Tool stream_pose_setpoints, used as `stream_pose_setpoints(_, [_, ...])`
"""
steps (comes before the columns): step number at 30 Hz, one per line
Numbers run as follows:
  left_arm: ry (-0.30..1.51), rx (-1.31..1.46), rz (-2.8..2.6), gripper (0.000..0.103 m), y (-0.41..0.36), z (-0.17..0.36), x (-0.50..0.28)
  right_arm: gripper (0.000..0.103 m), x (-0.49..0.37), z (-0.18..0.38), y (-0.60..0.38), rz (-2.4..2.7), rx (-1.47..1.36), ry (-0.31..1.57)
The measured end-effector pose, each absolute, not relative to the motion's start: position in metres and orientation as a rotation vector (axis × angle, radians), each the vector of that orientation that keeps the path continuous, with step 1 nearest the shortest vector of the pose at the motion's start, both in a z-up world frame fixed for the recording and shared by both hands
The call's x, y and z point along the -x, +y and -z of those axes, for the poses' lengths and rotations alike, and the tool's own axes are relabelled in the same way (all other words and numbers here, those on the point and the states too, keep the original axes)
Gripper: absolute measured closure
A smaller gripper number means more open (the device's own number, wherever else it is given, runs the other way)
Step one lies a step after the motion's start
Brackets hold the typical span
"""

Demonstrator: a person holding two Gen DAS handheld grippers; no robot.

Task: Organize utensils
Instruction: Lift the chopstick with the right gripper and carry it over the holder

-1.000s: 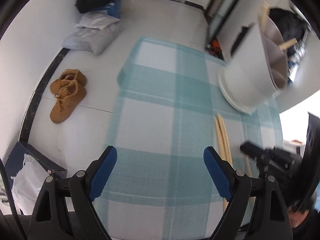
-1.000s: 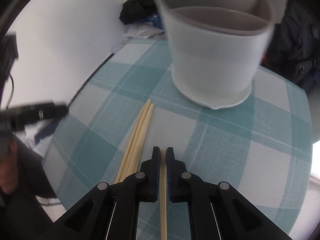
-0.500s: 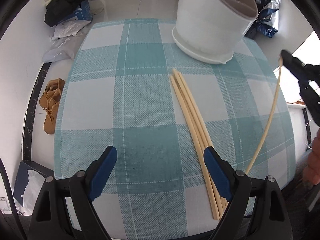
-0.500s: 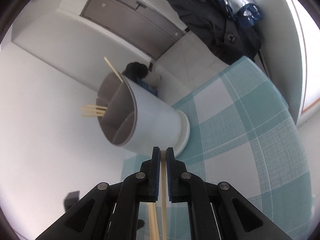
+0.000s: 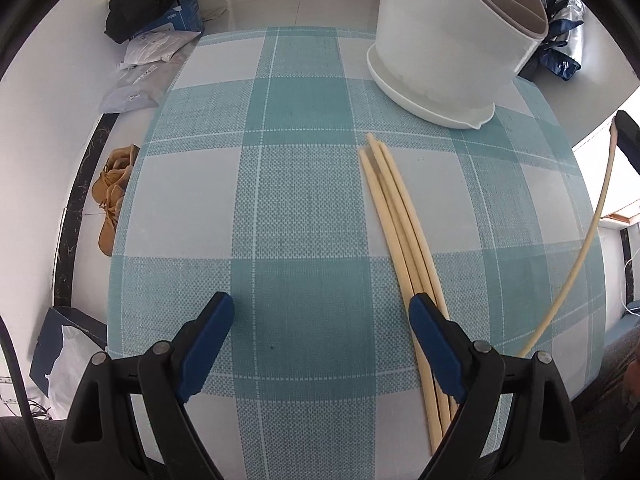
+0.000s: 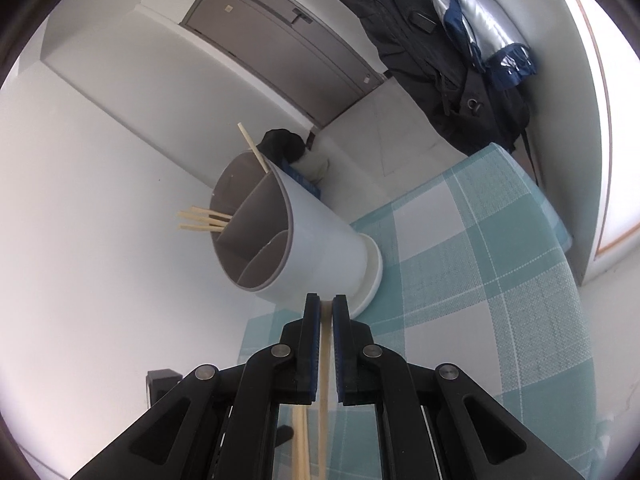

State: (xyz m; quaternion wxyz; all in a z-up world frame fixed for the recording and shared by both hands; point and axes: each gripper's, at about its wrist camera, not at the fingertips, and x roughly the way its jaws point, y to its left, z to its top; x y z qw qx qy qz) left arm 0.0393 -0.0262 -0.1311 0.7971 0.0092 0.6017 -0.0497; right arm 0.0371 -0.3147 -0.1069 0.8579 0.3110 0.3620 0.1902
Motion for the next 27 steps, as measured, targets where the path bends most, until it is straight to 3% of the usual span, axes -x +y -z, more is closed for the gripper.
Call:
stream_pose_setpoints(18, [1.318, -0.039, 0.048, 0.021, -0.03, 0.135, -0.069, 0.098, -0.037, 0.103, -0.314, -0.415, -0.613, 0.765])
stream_pose_setpoints(22, [1.303, -0.038, 0.045, 0.04, -0.032, 0.133, -0.08, 0.098, -0.038, 0.102, -0.314, -0.429, -0.611, 0.762])
stream_pose_setpoints(27, [1.316, -0.041, 0.068, 0.092, -0.043, 0.131, -0.084, 0.098, -0.04, 0.101, -0.314, -0.434, -0.599, 0.759])
